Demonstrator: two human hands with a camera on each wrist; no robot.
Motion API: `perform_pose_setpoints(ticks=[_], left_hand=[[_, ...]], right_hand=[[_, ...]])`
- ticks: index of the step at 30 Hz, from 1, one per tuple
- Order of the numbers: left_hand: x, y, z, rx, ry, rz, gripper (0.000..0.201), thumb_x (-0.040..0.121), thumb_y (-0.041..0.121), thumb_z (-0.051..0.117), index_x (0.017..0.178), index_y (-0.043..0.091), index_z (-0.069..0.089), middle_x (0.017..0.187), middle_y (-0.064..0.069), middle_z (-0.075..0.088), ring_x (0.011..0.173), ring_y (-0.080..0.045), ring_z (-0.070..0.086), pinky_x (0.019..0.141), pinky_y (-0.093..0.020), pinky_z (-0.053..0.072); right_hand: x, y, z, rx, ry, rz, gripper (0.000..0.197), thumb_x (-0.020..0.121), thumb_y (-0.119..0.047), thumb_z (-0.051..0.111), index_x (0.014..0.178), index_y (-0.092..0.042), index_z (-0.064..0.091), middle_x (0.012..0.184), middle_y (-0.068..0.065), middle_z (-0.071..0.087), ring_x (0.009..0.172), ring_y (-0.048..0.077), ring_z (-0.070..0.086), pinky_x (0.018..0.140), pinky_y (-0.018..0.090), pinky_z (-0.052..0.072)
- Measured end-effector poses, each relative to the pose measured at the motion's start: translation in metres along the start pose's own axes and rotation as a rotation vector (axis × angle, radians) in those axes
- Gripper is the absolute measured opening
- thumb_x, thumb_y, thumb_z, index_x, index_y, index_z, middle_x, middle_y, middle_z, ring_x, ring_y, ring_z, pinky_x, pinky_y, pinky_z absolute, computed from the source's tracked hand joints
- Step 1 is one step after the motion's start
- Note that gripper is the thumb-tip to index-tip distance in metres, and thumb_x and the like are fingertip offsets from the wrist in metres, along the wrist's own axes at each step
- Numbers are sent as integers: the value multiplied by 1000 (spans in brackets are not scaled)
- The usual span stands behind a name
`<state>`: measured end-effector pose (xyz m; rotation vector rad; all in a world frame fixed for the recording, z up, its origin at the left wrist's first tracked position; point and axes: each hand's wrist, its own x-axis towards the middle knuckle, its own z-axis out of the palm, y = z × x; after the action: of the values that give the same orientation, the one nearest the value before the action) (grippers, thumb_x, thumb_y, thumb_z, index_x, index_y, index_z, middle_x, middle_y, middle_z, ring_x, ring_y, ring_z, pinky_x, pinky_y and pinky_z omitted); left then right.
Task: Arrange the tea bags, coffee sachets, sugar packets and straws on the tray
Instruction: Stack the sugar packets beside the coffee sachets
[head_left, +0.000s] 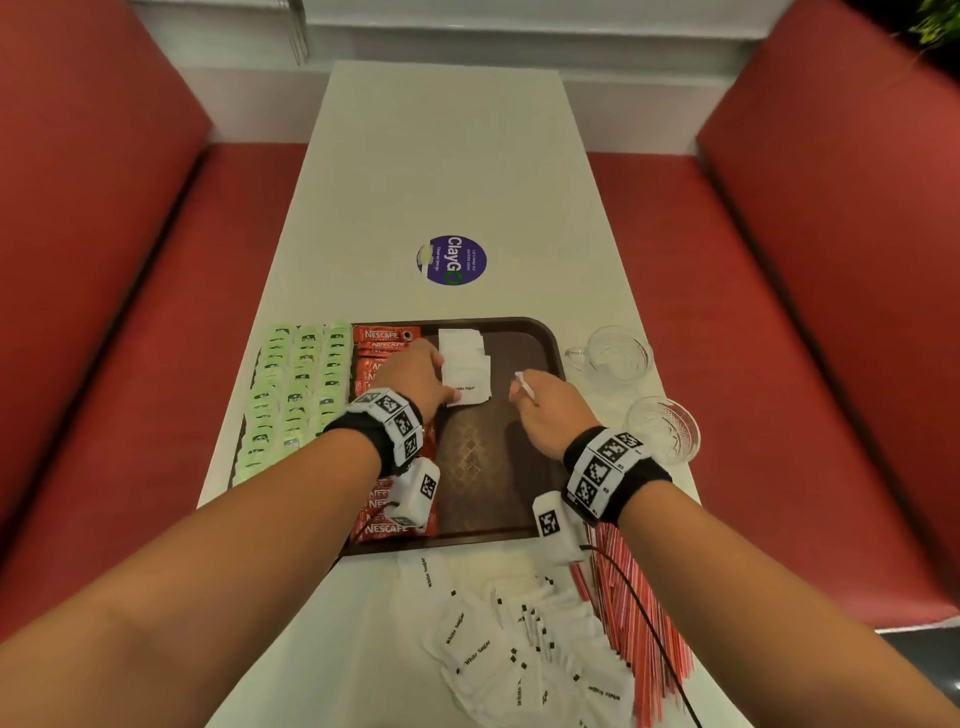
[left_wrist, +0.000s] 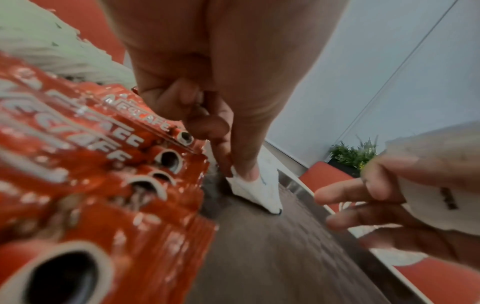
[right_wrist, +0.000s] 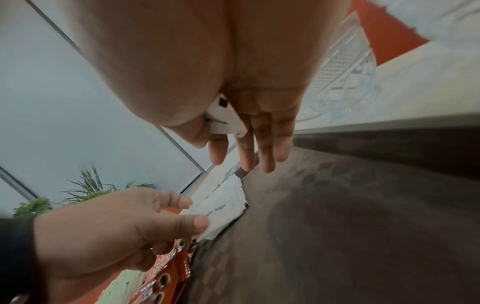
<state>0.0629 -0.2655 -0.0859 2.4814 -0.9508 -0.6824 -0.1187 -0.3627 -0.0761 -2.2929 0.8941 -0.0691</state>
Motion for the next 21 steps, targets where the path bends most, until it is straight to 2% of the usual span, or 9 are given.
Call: perform_pose_setpoints(ticks=[4, 8, 10, 11, 13, 15, 18, 21], left_hand=[[5, 5, -2, 95, -11, -21, 57, 74, 38, 84, 116, 20, 50, 103, -1, 64, 94, -23, 62, 79, -35, 49], [3, 7, 1, 137, 31, 25, 65, 75, 42, 82, 125, 18, 48, 109, -2, 65, 101, -24, 63, 85, -37, 52], [1, 6, 5, 151, 55, 53, 69, 73, 42, 84, 127, 20, 48, 111, -1, 66, 103, -24, 64, 87, -39, 53], [0, 7, 6, 169, 57, 62, 71, 71, 41, 85, 127, 21, 48, 113, 0, 65, 103, -24, 64, 87, -41, 53], [-1, 6, 9, 230, 46, 75, 71, 71, 39, 86, 128, 20, 48, 115, -2, 65, 104, -26, 64, 86, -40, 53], [0, 8, 12, 294, 49, 83, 66, 74, 36, 84, 127, 18, 49, 114, -5, 66, 102, -27, 64, 80, -36, 51], [3, 9, 14, 332, 82, 105, 49, 79, 33, 77, 119, 17, 54, 106, -8, 68, 93, -29, 65, 69, -34, 45], [4, 9, 14, 326, 86, 106, 44, 80, 34, 76, 114, 15, 56, 104, -9, 68, 91, -30, 65, 69, -35, 47]], right_hand=[[21, -3, 5, 42, -59, 57, 27, 106, -33, 35, 95, -14, 51, 91, 6, 60, 83, 23, 55, 71, 32, 37], [34, -11, 3, 263, -31, 132, 26, 105, -31, 36, 89, -18, 52, 86, 0, 58, 79, 16, 54, 69, 32, 38], [40, -12, 5, 335, -15, 144, 27, 105, -33, 36, 88, -19, 51, 86, -2, 57, 79, 13, 54, 73, 32, 42], [44, -12, 8, 366, -16, 153, 27, 104, -36, 36, 90, -19, 52, 89, -1, 60, 84, 16, 58, 80, 36, 46], [50, -10, 13, 433, -35, 185, 28, 100, -43, 37, 98, -19, 54, 100, 5, 64, 98, 24, 63, 94, 49, 50], [53, -13, 16, 462, -51, 199, 30, 98, -45, 38, 102, -20, 54, 103, 8, 65, 100, 27, 63, 97, 53, 49], [52, -22, 14, 429, -27, 183, 30, 105, -37, 36, 109, -14, 54, 102, 8, 64, 96, 24, 61, 94, 47, 49], [52, -24, 14, 405, -20, 170, 30, 106, -36, 36, 111, -13, 53, 102, 6, 63, 93, 22, 60, 90, 43, 49]])
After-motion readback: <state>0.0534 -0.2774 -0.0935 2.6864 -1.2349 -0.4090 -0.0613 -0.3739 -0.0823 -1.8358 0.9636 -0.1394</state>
